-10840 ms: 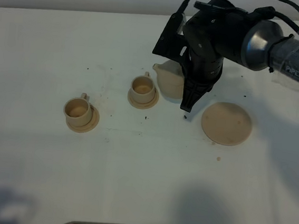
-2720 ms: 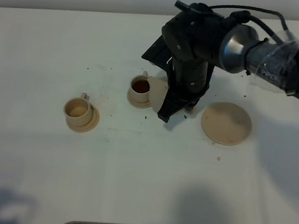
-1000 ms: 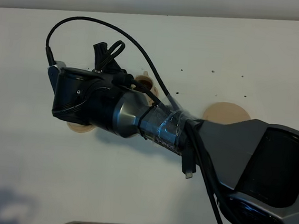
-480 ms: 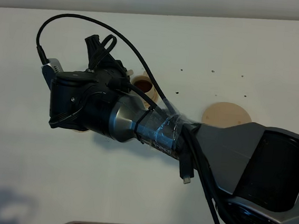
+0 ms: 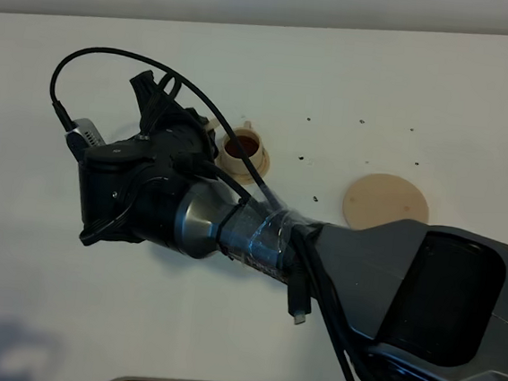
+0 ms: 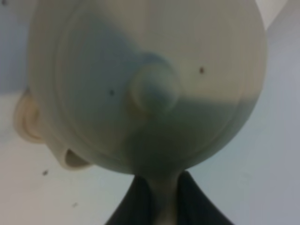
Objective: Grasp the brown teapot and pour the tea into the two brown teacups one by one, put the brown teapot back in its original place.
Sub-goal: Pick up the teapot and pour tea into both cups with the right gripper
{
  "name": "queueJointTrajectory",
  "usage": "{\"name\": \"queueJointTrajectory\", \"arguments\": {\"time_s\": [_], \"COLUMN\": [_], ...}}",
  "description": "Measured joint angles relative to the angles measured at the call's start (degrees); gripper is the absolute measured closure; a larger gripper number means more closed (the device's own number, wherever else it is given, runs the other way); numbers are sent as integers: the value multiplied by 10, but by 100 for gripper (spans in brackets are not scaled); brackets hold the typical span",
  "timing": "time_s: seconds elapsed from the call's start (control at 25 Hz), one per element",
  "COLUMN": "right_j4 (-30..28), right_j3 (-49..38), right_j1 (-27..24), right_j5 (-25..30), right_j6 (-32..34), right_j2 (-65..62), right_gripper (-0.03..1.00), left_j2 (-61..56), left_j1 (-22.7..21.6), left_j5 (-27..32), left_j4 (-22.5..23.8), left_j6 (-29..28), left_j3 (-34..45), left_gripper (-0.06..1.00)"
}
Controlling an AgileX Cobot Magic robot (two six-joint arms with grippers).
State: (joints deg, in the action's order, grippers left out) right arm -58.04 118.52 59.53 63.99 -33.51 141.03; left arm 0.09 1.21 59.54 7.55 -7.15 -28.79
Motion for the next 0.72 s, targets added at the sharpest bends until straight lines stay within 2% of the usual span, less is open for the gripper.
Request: {"name": "queueJointTrajectory", "arguments": {"time_s": [0.72], "right_j4": [-61], "right_j3": [0], "right_j1": [12], "right_j5": [-3], "right_j6": [-15], "right_j2": [6], "right_gripper": [85], "left_j2": [0], "left_j1": [0], "left_j5": [0], "left_j4": [0], "left_j6": [0], "left_j3": [0], "left_gripper": [45]}}
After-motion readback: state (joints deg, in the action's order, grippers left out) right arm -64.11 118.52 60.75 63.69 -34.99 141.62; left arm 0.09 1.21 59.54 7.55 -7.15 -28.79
